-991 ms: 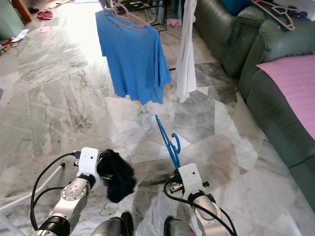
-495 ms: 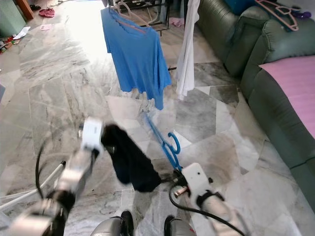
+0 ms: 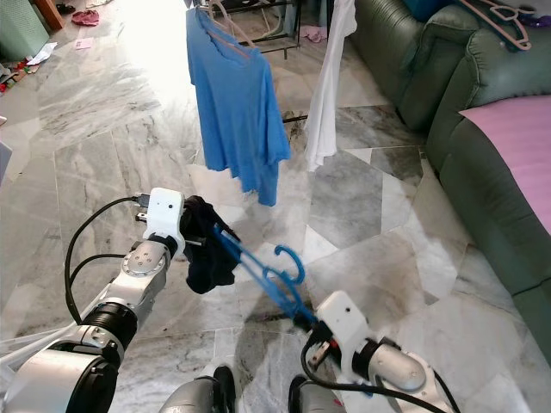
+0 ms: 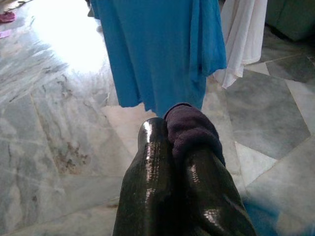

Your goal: Hang hanger

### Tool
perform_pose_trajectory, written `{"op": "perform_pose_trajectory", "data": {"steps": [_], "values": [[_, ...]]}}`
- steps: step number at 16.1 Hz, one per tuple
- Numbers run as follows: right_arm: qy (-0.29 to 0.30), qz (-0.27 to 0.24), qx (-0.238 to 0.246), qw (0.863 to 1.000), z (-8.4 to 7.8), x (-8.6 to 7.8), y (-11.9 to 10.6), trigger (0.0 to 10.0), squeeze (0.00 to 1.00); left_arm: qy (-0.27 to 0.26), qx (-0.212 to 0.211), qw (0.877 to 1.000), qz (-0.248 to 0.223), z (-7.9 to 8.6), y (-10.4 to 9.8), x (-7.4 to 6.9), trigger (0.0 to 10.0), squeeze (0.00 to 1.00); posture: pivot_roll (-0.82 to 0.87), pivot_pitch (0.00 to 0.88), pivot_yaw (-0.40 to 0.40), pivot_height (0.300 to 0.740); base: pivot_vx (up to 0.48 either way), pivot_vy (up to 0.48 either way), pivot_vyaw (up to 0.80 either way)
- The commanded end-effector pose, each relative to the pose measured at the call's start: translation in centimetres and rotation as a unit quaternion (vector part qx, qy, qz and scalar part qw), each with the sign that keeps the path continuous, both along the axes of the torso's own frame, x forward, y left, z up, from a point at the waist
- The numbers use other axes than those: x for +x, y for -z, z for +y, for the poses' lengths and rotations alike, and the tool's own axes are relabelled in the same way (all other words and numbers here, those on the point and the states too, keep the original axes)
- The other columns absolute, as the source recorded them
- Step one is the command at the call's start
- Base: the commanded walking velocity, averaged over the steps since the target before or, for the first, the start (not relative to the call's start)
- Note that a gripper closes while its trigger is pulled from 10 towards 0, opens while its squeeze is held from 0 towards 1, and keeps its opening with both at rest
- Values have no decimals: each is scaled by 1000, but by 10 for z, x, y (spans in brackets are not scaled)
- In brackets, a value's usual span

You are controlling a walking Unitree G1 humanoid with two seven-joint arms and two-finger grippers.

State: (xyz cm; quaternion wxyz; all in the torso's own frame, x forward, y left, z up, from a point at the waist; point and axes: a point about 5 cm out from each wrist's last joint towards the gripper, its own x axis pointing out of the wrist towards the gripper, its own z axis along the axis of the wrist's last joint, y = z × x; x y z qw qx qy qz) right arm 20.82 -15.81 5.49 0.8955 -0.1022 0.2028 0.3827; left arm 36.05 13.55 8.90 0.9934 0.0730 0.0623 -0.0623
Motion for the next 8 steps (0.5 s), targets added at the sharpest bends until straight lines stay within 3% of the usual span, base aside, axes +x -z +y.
{"op": "perform_pose_trajectory", "data": {"steps": [1,5,8], "values": [[-25,13,7,1000,5,-7,-2,10000,0,-4,6,1000,-7,1,-3,2,10000,0,-155,224,100,740,0,0,0],[-52,42,14,998,8,-12,-2,10000,0,-11,6,1000,-8,4,-4,3,10000,0,-153,217,96,740,0,0,0],[-31,29,-8,999,7,1,3,10000,0,18,-18,1000,-18,4,-6,1,10000,0,-148,217,96,740,0,0,0]]}}
